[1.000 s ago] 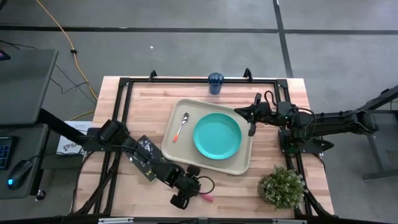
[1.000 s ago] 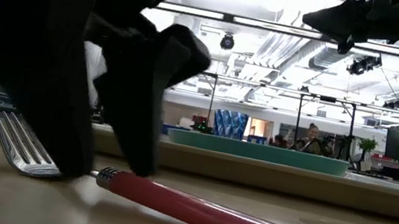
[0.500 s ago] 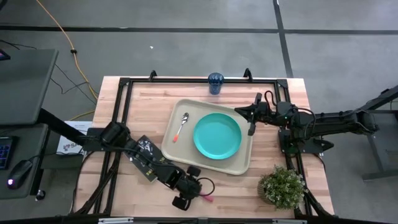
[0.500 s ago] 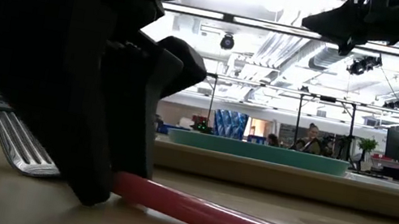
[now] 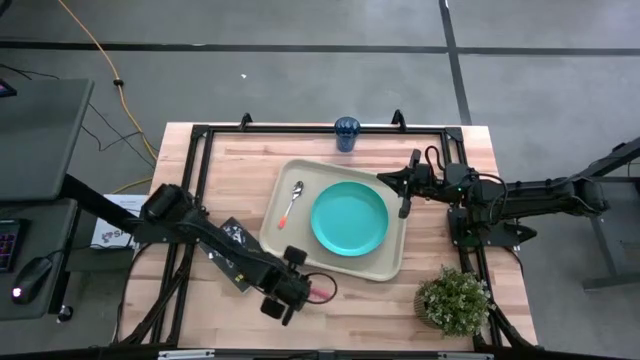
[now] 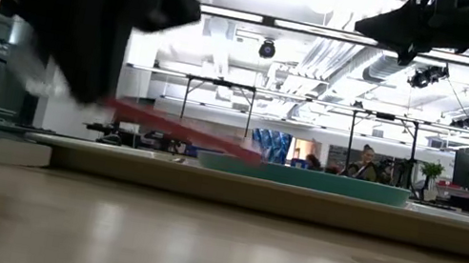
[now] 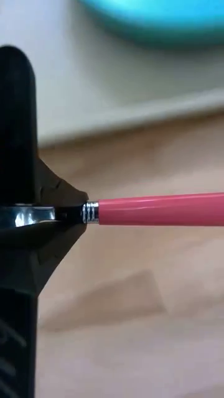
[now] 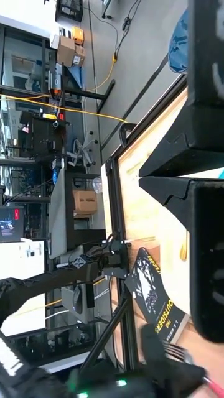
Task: Pick and place plate/cup/fork/spoon on tray
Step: Put the pink fork on the left side of the green plate
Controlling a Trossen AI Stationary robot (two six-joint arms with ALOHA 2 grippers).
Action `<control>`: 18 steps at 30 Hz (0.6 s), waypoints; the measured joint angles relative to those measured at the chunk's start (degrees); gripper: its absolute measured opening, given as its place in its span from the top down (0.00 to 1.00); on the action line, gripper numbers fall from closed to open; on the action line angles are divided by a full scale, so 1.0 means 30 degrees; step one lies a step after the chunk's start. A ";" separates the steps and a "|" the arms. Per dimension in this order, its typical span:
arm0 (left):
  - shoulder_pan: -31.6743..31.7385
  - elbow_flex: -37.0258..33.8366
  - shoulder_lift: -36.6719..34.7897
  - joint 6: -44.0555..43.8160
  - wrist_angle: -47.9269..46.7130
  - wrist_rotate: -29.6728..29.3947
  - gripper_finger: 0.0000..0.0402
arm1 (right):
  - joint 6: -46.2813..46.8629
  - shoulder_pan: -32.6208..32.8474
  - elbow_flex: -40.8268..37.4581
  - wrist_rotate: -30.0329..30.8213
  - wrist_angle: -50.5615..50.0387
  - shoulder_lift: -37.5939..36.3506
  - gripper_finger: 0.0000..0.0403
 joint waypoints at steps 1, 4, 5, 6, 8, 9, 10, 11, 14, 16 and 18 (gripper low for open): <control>0.0006 0.0271 -0.0317 0.0213 -0.0766 -0.0475 0.99 | -0.0003 0.0000 0.0000 0.0000 0.0000 0.0000 1.00; 0.0064 0.1247 -0.1427 0.1776 -0.3217 -0.2135 0.99 | 0.0001 0.0000 0.0000 0.0000 -0.0002 0.0000 1.00; 0.0106 0.1497 -0.1725 0.2844 -0.3965 -0.2797 0.99 | 0.0001 0.0004 0.0000 0.0000 0.0023 0.0000 1.00; 0.0174 0.1696 -0.1894 0.4243 -0.4745 -0.3338 0.99 | 0.0001 0.0000 0.0000 -0.0004 0.0036 0.0000 1.00; 0.0361 0.2024 -0.1965 0.7840 -0.6080 -0.4140 0.99 | 0.0001 0.0001 0.0000 -0.0007 0.0036 0.0000 1.00; 0.0465 0.2122 -0.1985 0.9806 -0.6669 -0.4462 0.99 | 0.0001 0.0000 0.0000 -0.0007 0.0036 0.0000 1.00; 0.0642 0.2162 -0.2020 1.1945 -0.7222 -0.4584 0.99 | 0.0001 0.0003 0.0000 -0.0007 0.0036 0.0000 1.00; 0.0849 0.2178 -0.2023 1.3983 -0.7690 -0.4624 0.99 | 0.0001 0.0007 0.0000 -0.0007 0.0036 0.0000 1.00; 0.1758 0.2174 -0.1834 1.8035 -0.8772 -0.4672 0.99 | 0.0001 0.0003 0.0000 -0.0007 0.0029 0.0000 1.00; 0.2634 0.2174 -0.1668 1.8878 -0.8785 -0.4755 1.00 | 0.0001 0.0000 0.0000 -0.0015 -0.0054 0.0000 1.00; 0.3600 0.2174 -0.1665 1.9514 -0.8794 -0.4755 1.00 | 0.0001 0.0001 -0.0007 -0.0015 -0.0060 0.0000 1.00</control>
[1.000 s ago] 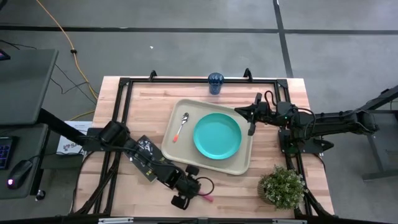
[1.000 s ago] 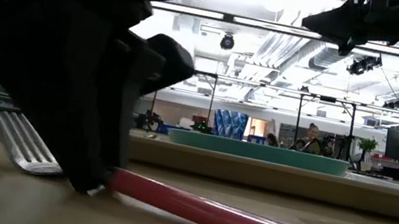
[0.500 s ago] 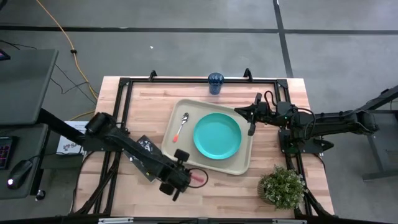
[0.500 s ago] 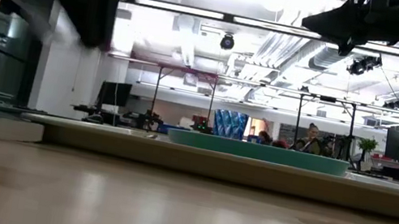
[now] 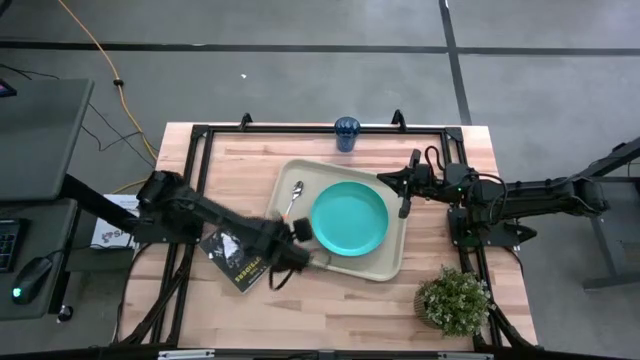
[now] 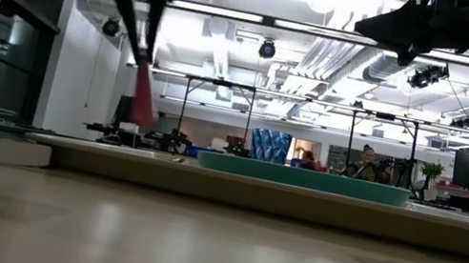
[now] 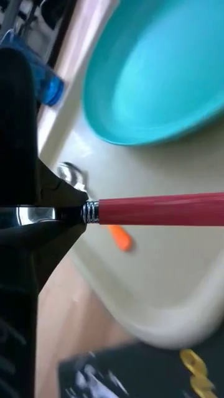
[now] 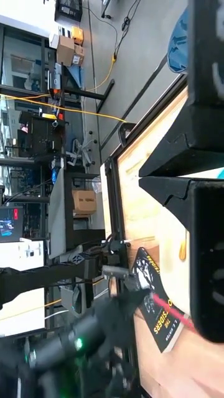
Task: Pick and place plate/cup/fork/spoon on tray
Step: Put the pink fork on the left side of the green plate
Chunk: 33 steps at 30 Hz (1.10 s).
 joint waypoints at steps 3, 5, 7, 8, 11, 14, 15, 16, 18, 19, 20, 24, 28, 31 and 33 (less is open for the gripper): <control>0.1306 0.0000 -0.0020 0.1834 0.0270 -0.0174 1.00 | -0.0006 0.0007 0.0006 0.0001 -0.0020 0.0000 1.00; 0.1993 0.0000 -0.0019 0.3382 0.0398 -0.0803 1.00 | -0.0007 0.0002 0.0000 0.0002 -0.0062 0.0000 1.00; 0.2572 0.0000 0.0140 0.4863 0.0568 -0.1426 1.00 | -0.0007 -0.0001 0.0000 0.0003 -0.0064 0.0000 1.00; 0.2818 0.0000 0.0269 0.5502 0.0620 -0.1651 1.00 | -0.0007 0.0006 0.0000 0.0000 -0.0071 0.0000 1.00; 0.3416 0.0007 0.0857 0.7125 0.0960 -0.1760 1.00 | -0.0007 0.0007 0.0000 0.0000 -0.0157 0.0000 1.00; 0.3671 -0.0037 0.1927 0.8604 0.1427 -0.1794 1.00 | -0.0007 0.0003 -0.0007 0.0001 -0.0399 0.0000 1.00; 0.3721 -0.0044 0.2340 0.9033 0.1490 -0.1850 1.00 | -0.0007 0.0003 -0.0011 0.0007 -0.0465 0.0000 1.00; 0.3739 -0.0044 0.2756 0.9414 0.1565 -0.1929 1.00 | -0.0007 0.0002 -0.0007 0.0005 -0.0469 0.0000 1.00; 0.3751 -0.0044 0.3588 1.0067 0.1735 -0.2203 1.00 | 0.0036 -0.0001 -0.0008 0.0005 -0.0459 0.0000 1.00; 0.3801 -0.0044 0.3965 1.0384 0.1784 -0.2244 1.00 | 0.0036 -0.0001 -0.0014 0.0007 -0.0449 0.0000 1.00; 0.3850 -0.0048 0.4306 1.0654 0.1838 -0.2248 1.00 | 0.0036 0.0000 -0.0011 0.0007 -0.0443 0.0000 1.00; 0.4116 -0.0058 0.5437 1.1532 0.2862 -0.2311 0.99 | 0.0029 0.0002 -0.0010 0.0000 -0.0459 0.0000 1.00; 0.4378 -0.0058 0.5975 1.2267 0.4430 -0.2342 0.99 | 0.0022 0.0005 -0.0008 0.0000 -0.0490 0.0000 1.00; 0.4388 -0.0058 0.5992 1.2634 0.5370 -0.2326 1.00 | 0.0015 0.0006 -0.0007 0.0007 -0.0545 0.0000 1.00; 0.4369 -0.0058 0.5984 1.2594 0.5759 -0.2294 1.00 | -0.0007 0.0006 -0.0013 0.0007 -0.0572 0.0000 1.00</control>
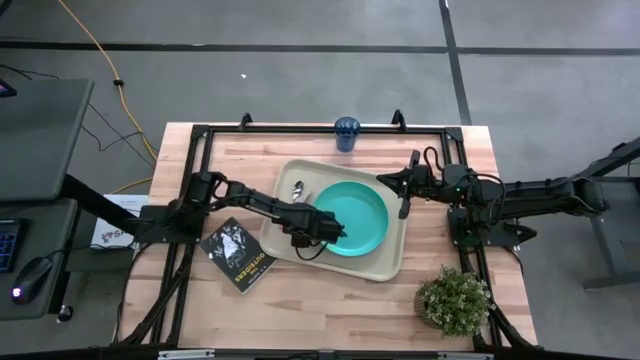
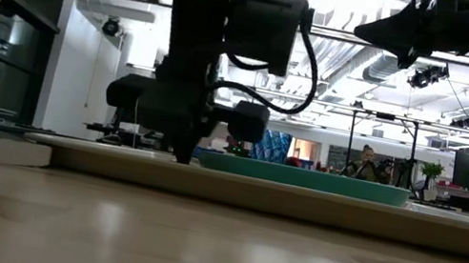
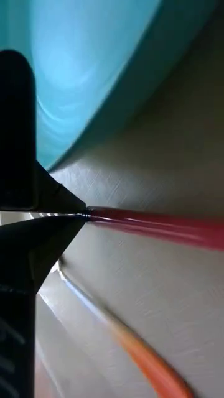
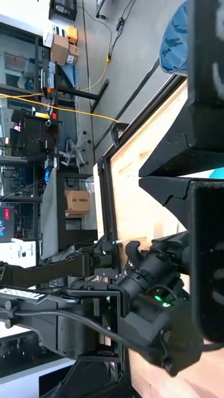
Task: Pick and place plate/cup/fork/spoon on tray
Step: Put the pink fork on the left side of the green plate
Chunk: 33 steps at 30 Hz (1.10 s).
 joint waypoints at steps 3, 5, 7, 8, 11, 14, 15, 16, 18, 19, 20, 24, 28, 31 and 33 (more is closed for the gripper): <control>-0.0007 0.0000 -0.0235 -0.0547 0.0072 0.0268 1.00 | 0.0017 -0.0006 0.0003 0.0000 -0.0002 0.0000 1.00; 0.0007 0.0007 -0.0227 -0.1244 0.0034 0.0248 1.00 | 0.0030 -0.0006 0.0005 0.0000 0.0005 0.0000 1.00; 0.0037 0.0007 -0.0225 -0.1910 0.0036 0.0172 1.00 | 0.0036 0.0001 0.0005 0.0000 -0.0002 0.0000 1.00; 0.0037 0.0007 -0.0225 -0.2042 0.0052 0.0178 1.00 | 0.0043 -0.0006 -0.0001 -0.0001 -0.0002 0.0000 1.00; 0.0037 0.0007 -0.0225 -0.2051 0.0036 0.0178 1.00 | 0.0044 -0.0004 0.0005 -0.0003 0.0000 0.0000 1.00; 0.0037 0.0007 -0.0225 -0.2128 0.0002 -0.0009 1.00 | 0.0044 -0.0005 0.0004 -0.0005 -0.0002 0.0000 1.00; 0.0037 0.0007 -0.0225 -0.2129 0.0010 -0.0188 1.00 | 0.0044 0.0000 0.0005 0.0000 0.0005 0.0000 1.00; 0.0037 0.0007 -0.0225 -0.2116 0.0007 -0.0417 1.00 | 0.0044 -0.0006 0.0005 0.0000 -0.0002 0.0000 1.00; 0.0037 0.0007 -0.0225 -0.2121 -0.0006 -0.0779 1.00 | 0.0044 -0.0001 0.0000 0.0000 -0.0002 0.0000 1.00; 0.0030 0.0007 -0.0225 -0.2235 0.0001 -0.0979 1.00 | 0.0049 -0.0004 0.0005 0.0000 -0.0002 0.0000 1.00; 0.0049 0.0007 -0.0225 -0.2548 0.0001 -0.1067 1.00 | 0.0046 -0.0004 0.0005 -0.0002 -0.0002 0.0000 1.00; 0.0117 0.0007 -0.0356 -0.4850 -0.0383 -0.1174 1.00 | 0.0044 -0.0006 0.0005 0.0000 -0.0008 0.0000 1.00; 0.0067 0.0007 -0.1246 -0.7696 -0.0705 -0.1046 1.00 | 0.0045 -0.0006 0.0005 0.0000 -0.0009 0.0000 1.00; -0.0134 0.0003 -0.2585 -1.0048 -0.0621 0.0238 1.00 | 0.0051 -0.0006 0.0005 0.0000 -0.0151 0.0000 1.00; -0.0300 -0.0012 -0.3608 -1.1944 -0.0272 0.1987 1.00 | 0.0044 -0.0006 0.0005 0.0000 -0.0161 -0.0007 1.00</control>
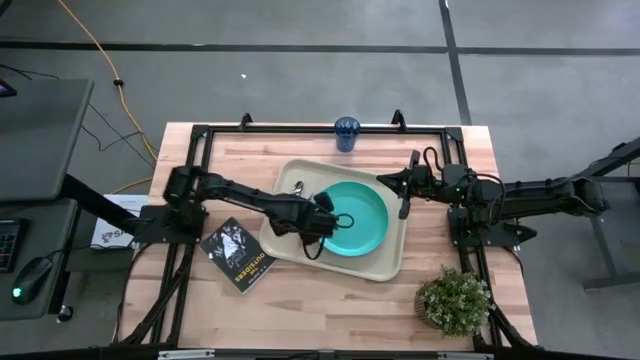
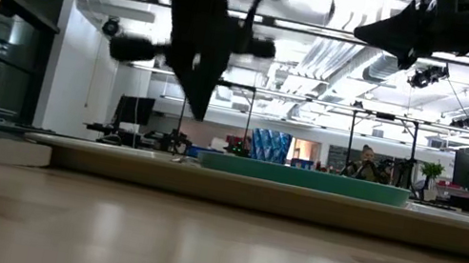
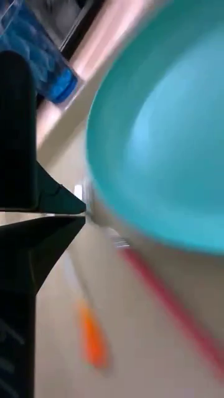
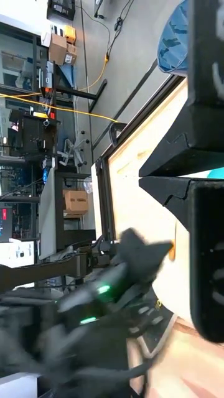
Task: Pick and place plate/cup/fork/spoon on tray
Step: Put the pink fork on the left side of the green plate
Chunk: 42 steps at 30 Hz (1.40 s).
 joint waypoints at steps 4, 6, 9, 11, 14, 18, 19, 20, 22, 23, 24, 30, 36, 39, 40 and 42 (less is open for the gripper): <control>-0.0771 -0.1688 -0.2352 -0.2698 0.3912 0.3639 1.00 | 0.0000 0.0000 0.0000 0.0000 0.0006 0.0000 1.00; -0.1267 -0.3275 -0.3397 -0.3591 0.6678 0.5239 1.00 | 0.0007 0.0003 0.0000 -0.0003 -0.0049 0.0000 1.00; -0.1970 -0.6049 -0.4496 -0.5310 1.0156 0.5924 1.00 | 0.0007 0.0007 0.0000 0.0000 -0.0132 0.0000 1.00; -0.2185 -0.8014 -0.4950 -0.6282 1.1795 0.5904 1.00 | 0.0007 0.0006 0.0000 0.0000 -0.0125 0.0000 1.00; -0.2221 -1.0626 -0.5023 -0.7606 1.4925 0.5916 1.00 | 0.0007 0.0003 0.0000 0.0000 0.0014 0.0000 1.00; -0.1820 -1.2603 -0.4908 -0.7974 1.8400 0.5784 1.00 | -0.0006 0.0001 0.0000 0.0000 0.0171 0.0000 1.00; -0.1694 -1.2794 -0.4908 -0.7971 1.8987 0.5749 1.00 | -0.0007 0.0000 0.0000 -0.0006 0.0169 0.0000 1.00; -0.1569 -1.2911 -0.4908 -0.7971 1.9576 0.5743 1.00 | -0.0002 0.0000 0.0000 0.0000 0.0146 0.0000 1.00; -0.1304 -1.2972 -0.4908 -0.7963 2.0052 0.5445 1.00 | 0.0000 0.0002 0.0000 0.0000 0.0169 0.0000 1.00; -0.1153 -1.2979 -0.4908 -0.7880 1.9877 0.5151 1.00 | -0.0007 0.0000 0.0000 0.0000 0.0155 0.0000 1.00; -0.0970 -1.2979 -0.4908 -0.7727 1.9524 0.4973 1.00 | -0.0003 0.0004 0.0000 0.0000 0.0156 0.0000 1.00; 0.0105 -1.3001 -0.4908 -0.7495 1.8018 0.4864 1.00 | 0.0004 0.0000 0.0000 0.0000 0.0013 0.0000 1.00; 0.0596 -1.3001 -0.4901 -0.7465 1.7671 0.5983 1.00 | 0.0007 0.0006 0.0000 0.0000 0.0020 0.0000 1.00; 0.0622 -1.2994 -0.4894 -0.7289 1.7656 0.6024 1.00 | 0.0007 0.0000 0.0000 0.0000 0.0015 0.0000 1.00; 0.0629 -1.3001 -0.4894 -0.7222 1.7607 0.6119 1.00 | 0.0007 0.0003 0.0000 0.0000 0.0016 0.0000 1.00; 0.0665 -1.2997 -0.4894 -0.7120 1.7301 0.6278 1.00 | 0.0010 0.0000 0.0000 0.0000 0.0018 0.0000 1.00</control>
